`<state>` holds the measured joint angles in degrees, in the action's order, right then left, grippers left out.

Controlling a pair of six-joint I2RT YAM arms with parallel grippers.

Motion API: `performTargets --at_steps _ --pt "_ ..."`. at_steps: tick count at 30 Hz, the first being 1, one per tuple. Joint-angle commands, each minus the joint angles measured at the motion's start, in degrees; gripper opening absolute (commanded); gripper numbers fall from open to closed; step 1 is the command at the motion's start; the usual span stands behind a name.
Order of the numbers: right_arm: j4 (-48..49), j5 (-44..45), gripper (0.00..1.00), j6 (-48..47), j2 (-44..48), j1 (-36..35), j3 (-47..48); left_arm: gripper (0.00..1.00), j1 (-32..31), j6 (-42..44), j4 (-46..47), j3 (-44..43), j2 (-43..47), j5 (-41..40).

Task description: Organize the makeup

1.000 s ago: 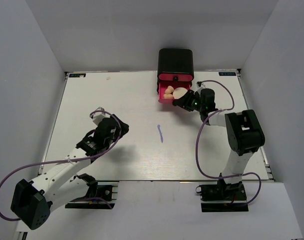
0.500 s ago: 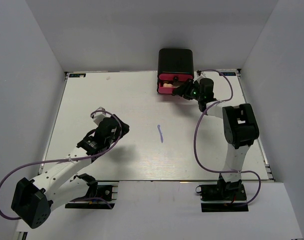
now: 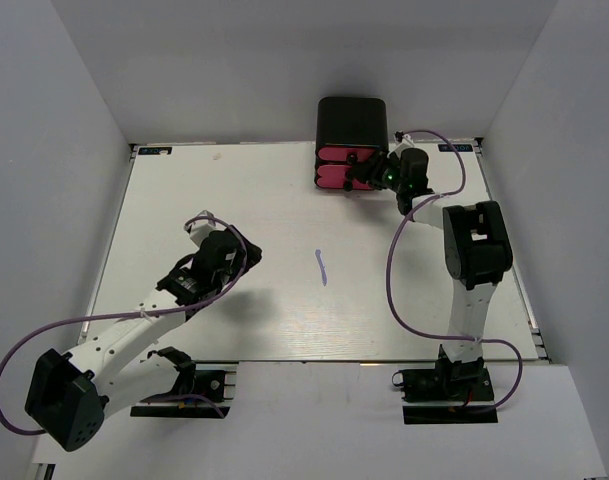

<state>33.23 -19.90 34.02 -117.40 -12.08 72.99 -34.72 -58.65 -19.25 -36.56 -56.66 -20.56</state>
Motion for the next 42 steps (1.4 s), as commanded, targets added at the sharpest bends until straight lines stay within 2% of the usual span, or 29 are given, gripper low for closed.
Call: performTargets --at_steps 1,10,12,13,16,17,22,29,33,42 --pt "3.77 -0.66 0.47 -0.98 0.15 0.65 1.46 0.72 -0.35 0.65 0.0 -2.38 -0.03 0.25" --pt "10.45 -12.26 0.46 -0.53 6.4 3.02 -6.36 0.72 -0.35 0.56 1.05 -1.15 0.24 0.69" --pt "8.18 -12.71 0.38 -5.24 7.01 3.28 -6.72 0.72 -0.35 0.56 1.23 -1.06 0.06 0.87" --pt "6.95 -12.71 0.25 -7.89 7.1 3.11 -6.63 0.72 -0.35 0.64 1.31 -1.15 -0.02 0.87" --pt "2.39 -13.23 0.03 -19.22 6.93 3.02 -5.76 0.72 -0.35 0.65 1.23 -1.15 -0.03 0.78" --pt "1.06 -13.23 0.02 -22.13 6.75 2.85 -4.97 0.72 -0.35 0.73 1.23 -0.98 -0.03 0.69" --pt "-4.13 -12.8 0.01 -37.5 5.26 2.58 -2.33 0.72 -0.35 0.56 2.28 -0.36 -0.2 1.13" --pt "-3.71 -7.79 0.02 -48.68 3.24 1.53 -0.4 0.72 -0.35 0.73 2.37 -0.8 -0.99 1.4" --pt "-5.89 -5.33 0.02 -52.47 0.69 0.56 3.9 0.72 -0.35 0.91 2.46 -1.15 -1.61 1.66" --pt "-6.52 -1.9 0.03 -53.88 -2.13 0.12 7.43 0.72 -0.35 0.73 2.11 -0.89 -0.73 1.31"
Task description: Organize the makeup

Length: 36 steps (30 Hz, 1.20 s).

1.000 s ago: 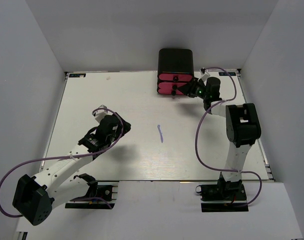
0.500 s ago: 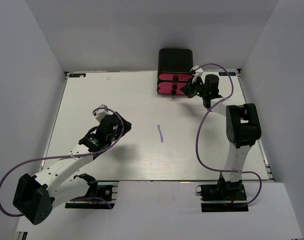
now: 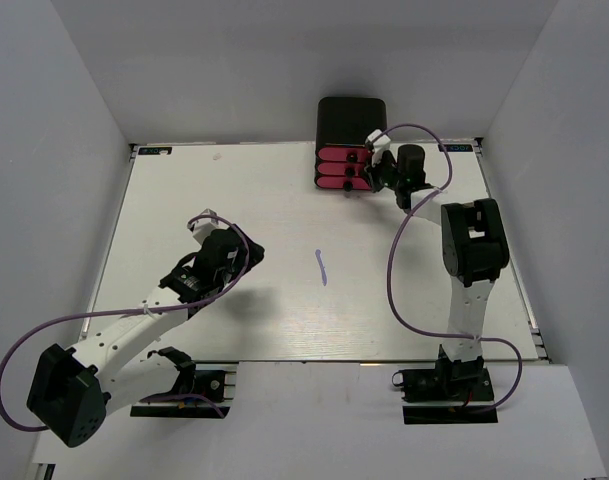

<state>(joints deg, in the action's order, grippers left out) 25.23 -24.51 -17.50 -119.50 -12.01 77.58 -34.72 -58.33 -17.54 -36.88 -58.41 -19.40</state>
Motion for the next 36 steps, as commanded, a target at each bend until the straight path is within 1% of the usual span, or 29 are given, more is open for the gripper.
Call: performTargets --at_steps 1,5,8,10,11,12,13,14,15,16,17,18,19,20,21,22,23,24,25,26,27,28,29,30,31,33,34,35,36 --pt "1.57 2.8 0.03 -2.54 0.06 -0.03 2.75 0.72 -0.35 0.41 0.4 -0.56 0.93 0.15" --pt "2.45 3.24 0.04 -2.72 0.85 -0.12 1.79 0.72 -0.35 0.67 1.19 -0.65 0.49 0.76" --pt "1.49 2.11 0.04 -2.11 2.16 0.49 1.44 0.72 -0.35 1.37 3.56 -0.3 -0.21 2.34" --pt "0.0 -0.43 0.05 -1.84 5.05 0.5 -0.23 0.73 -0.35 1.72 8.64 0.49 -0.56 4.1" --pt "-0.71 -1.32 0.06 -2.1 6.37 0.76 -1.37 0.73 -0.35 1.72 10.93 1.98 -1.17 6.54" --pt "-1.41 -1.33 0.1 -2.71 6.39 0.93 -4.08 0.74 -0.35 1.64 17.04 2.95 -1.96 8.31" --pt "-1.94 -4.37 0.13 -3.76 11.17 1.02 -5.76 0.74 0.17 1.55 21.62 3.91 -3.01 9.98" --pt "-2.12 -4.58 0.24 -4.21 12.79 1.2 -7.69 0.74 0.18 1.37 24.89 4.97 -6.16 12.34" --pt "-2.03 -4.41 0.33 -4.65 14.72 1.2 -11.62 0.74 0.18 1.37 31.27 4.98 -8.19 13.32" --pt "-1.42 -2.4 0.42 -4.65 18.39 1.46 -13.93 0.74 0.18 1.46 33.95 4.46 -10.73 14.38" --pt "1.54 -1.16 0.57 -3.43 20.17 1.38 -16.12 0.74 0.18 1.46 35.8 3.41 -16.67 15.52" --pt "2.62 0.41 0.88 -2.03 21.93 1.72 -20.15 0.74 0.18 1.55 38.08 -0.26 -20.3 17.71" --pt "3.06 3.39 0.89 -0.54 24.38 1.9 -21.32 0.73 0.18 1.9 38.98 -2.56 -23.73 19.03" --pt "0.89 4.2 0.89 2.44 25.28 2.25 -21.85 0.72 0.18 1.9 39.86 -4.84 -27.07 19.31" --pt "-0.96 4.82 0.89 4.12 25.98 3.12 -21.77 0.7 0.18 1.46 41.87 -9.39 -33.72 23.05" --pt "-2.98 4.74 0.89 5.62 27.03 3.57 -21.42 0.64 0.18 0.94 43.36 -11.35 -36.74 23.87" --pt "-5.35 3.87 0.72 7.72 27.56 4.01 -21.68 0.6 0.18 -0.72 46.43 -13.2 -39.56 24.4" --pt "-5.54 1.68 0.55 8.78 29.05 5.32 -22.99 0.55 0.18 -1.61 47.85 -16.61 -44.89 25.45" --pt "-5.37 1.23 0.19 9.4 30.02 5.77 -23.87 0.46 0.7 -3.44 50.73 -18.29 -47.56 25.72" --pt "-5.2 1.13 0.04 10.19 30.73 6.12 -24.49 0.41 0.71 -4.24 51.81 -20.14 -52.28 26.07" --pt "-5.46 0.7 0.0 10.46 31.86 6.38 -24.93 0.36 0.71 -4.95 52.34 -23.9 -54.59 26.34" --pt "-5.72 0.69 0.0 10.9 32.31 6.73 -25.46 0.31 0.71 -5.83 52.78 -26.02 -56.79 26.43" --pt "-5.81 0.78 0.0 12.04 32.75 7.26 -25.72 0.28 0.71 -6.97 53.31 -27.87 -58.81 26.69" --pt "-5.98 0.87 0.0 12.4 33.28 7.7 -25.99 0.25 0.71 -7.67 53.4 -31.55 -62.49 26.52" --pt "-5.9 0.87 0.0 12.83 33.63 8.23 -26.34 0.23 0.71 -9.68 54.1 -32.8 -64.18 26.17" --pt "-5.81 0.61 0.0 13.8 34.16 8.76 -26.87 0.24 0.71 -11.71 55.5 -35.61 -68.04 24.59" --pt "-5.55 0.52 0.0 14.15 34.42 9.11 -27.39 0.26 0.71 -13.55 56.47 -36.67 -69.11 23.63" --pt "-5.29 0.34 0.0 14.68 34.86 9.37 -27.66 0.35 0.71 -14.0 56.48 -37.72 -70.25 22.92" --pt "-4.76 0.26 0.0 14.86 34.86 9.55 -28.01 0.39 0.71 -14.36 56.48 -40.52 -72.17 22.3"
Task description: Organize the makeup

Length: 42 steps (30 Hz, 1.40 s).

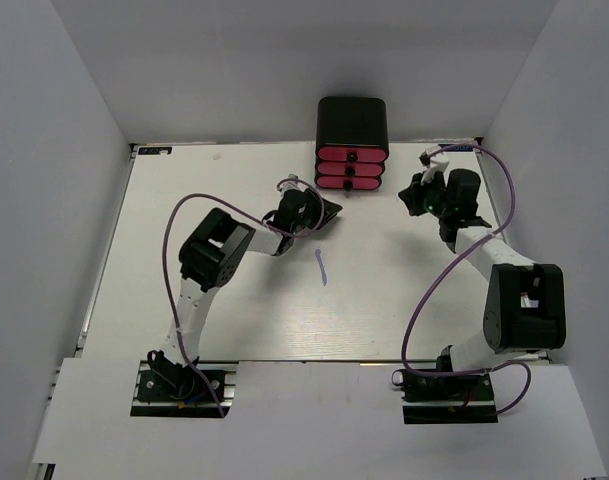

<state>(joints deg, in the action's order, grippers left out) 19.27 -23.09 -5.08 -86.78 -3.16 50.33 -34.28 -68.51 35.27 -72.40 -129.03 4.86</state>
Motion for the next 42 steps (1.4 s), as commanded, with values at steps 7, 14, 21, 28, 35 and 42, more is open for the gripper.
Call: performTargets --at_steps 7,14,21,28,35,42 --pt "2.88 -2.04 0.0 3.67 2.5 2.37 -1.9 0.63 0.27 -7.25 -0.11 -15.39 -9.21 -3.98" --pt "4.02 -2.66 0.0 4.47 2.32 2.37 -2.25 0.63 0.27 -8.48 -3.53 -20.84 -12.9 -7.32" --pt "4.38 -3.19 0.0 4.64 2.41 4.3 -2.34 0.59 0.27 -9.71 -5.56 -22.87 -14.75 -9.6" --pt "4.55 -3.28 0.0 4.64 2.23 4.39 -2.69 0.58 0.27 -11.29 -6.18 -27.09 -17.83 -10.58" --pt "4.55 -3.45 0.0 4.55 2.06 4.65 -2.86 0.53 -0.26 -13.05 -4.85 -28.06 -19.24 -11.45" --pt "4.2 -4.33 0.0 4.21 2.06 4.65 -2.78 0.35 -0.79 -14.28 -3.98 -27.27 -19.5 -11.99"
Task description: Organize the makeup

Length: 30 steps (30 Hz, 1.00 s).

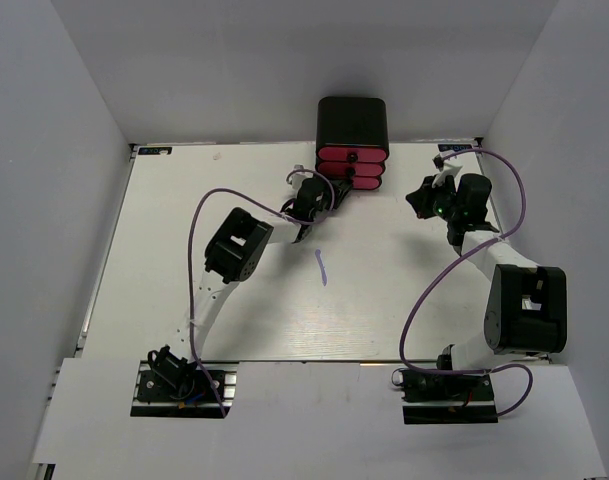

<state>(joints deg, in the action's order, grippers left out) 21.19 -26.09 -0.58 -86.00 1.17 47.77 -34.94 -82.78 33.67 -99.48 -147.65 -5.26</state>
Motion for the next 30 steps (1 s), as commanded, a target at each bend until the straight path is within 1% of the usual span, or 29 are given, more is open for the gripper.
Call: performTargets --at_steps 1,2,3,4,7,8,10,11,14,16,17,18,19,21,22,24,25,27,29,30 --pt "2.28 -1.51 0.0 -0.39 1.36 0.32 -0.13 0.32 -0.13 -0.01 -2.12 -0.19 -0.71 -1.86" --pt "1.93 -1.77 0.0 -0.56 1.36 0.41 -0.22 0.3 -0.13 0.08 -0.99 1.38 0.08 -1.25" --pt "1.92 -2.12 0.0 -0.74 1.53 0.41 -0.22 0.24 -0.13 0.08 -0.11 2.61 0.7 -0.99" --pt "1.66 -3.08 0.0 -1.35 1.62 0.33 -0.22 0.22 -0.13 0.17 0.6 5.41 1.31 -0.2" --pt "1.05 -5.28 0.0 -2.05 1.71 0.33 -0.22 0.21 -0.65 0.34 4.29 10.78 4.82 1.12" --pt "0.96 -5.81 0.0 -2.23 1.62 0.32 -0.31 0.21 -0.66 0.17 4.99 14.45 6.75 1.91" --pt "0.96 -7.48 0.0 -2.23 1.62 0.33 -0.22 0.21 -0.66 0.25 7.88 18.34 8.6 2.44" --pt "0.96 -8.01 0.01 -2.15 1.62 0.32 -0.31 0.2 -1.18 0.25 8.51 21.58 10.18 2.71" --pt "0.61 -10.38 0.04 -2.15 1.27 0.32 0.04 0.2 -1.18 0.34 10.1 26.33 12.82 2.8" --pt "0.17 -11.0 0.07 -2.23 1.18 0.24 0.57 0.21 -1.18 0.25 10.71 27.84 13.79 2.71" --pt "-0.01 -11.79 0.1 -2.67 1.09 0.15 0.75 0.23 -1.18 0.25 10.63 28.37 14.06 2.97" --pt "-0.53 -12.32 0.13 -2.93 1.09 0.15 1.01 0.29 -1.18 0.34 10.45 28.2 14.23 3.23" --pt "-0.88 -12.84 0.2 -3.2 1.01 0.06 1.18 0.4 -1.18 0.43 10.1 28.03 14.24 3.58" --pt "-2.55 -16.0 0.28 -5.21 0.83 0.06 1.8 0.56 -1.71 0.61 10.19 27.41 14.06 4.2" --pt "-3.34 -17.06 0.34 -6.09 0.83 0.06 2.41 0.64 -1.71 0.69 10.62 27.32 14.23 4.29" --pt "-6.32 -21.27 0.38 -9.24 0.83 0.06 3.03 0.67 -1.71 0.96 11.15 27.32 14.59 4.55" --pt "-7.55 -22.59 0.42 -10.4 0.66 -0.11 3.73 0.7 -1.71 1.13 11.41 27.32 15.2 4.55" --pt "-10.02 -26.37 0.44 -13.55 0.48 -0.2 4.52 0.72 -1.71 1.66 11.24 27.67 16.08 4.9" --pt "-14.93 -30.4 0.46 -16.37 0.04 -0.38 6.19 0.74 -1.71 2.27 11.15 28.2 18.01 5.17" --pt "-19.13 -31.3 0.46 -19.34 -0.22 -0.55 6.98 0.74 -1.71 2.62 10.89 29.16 18.71 5.17"
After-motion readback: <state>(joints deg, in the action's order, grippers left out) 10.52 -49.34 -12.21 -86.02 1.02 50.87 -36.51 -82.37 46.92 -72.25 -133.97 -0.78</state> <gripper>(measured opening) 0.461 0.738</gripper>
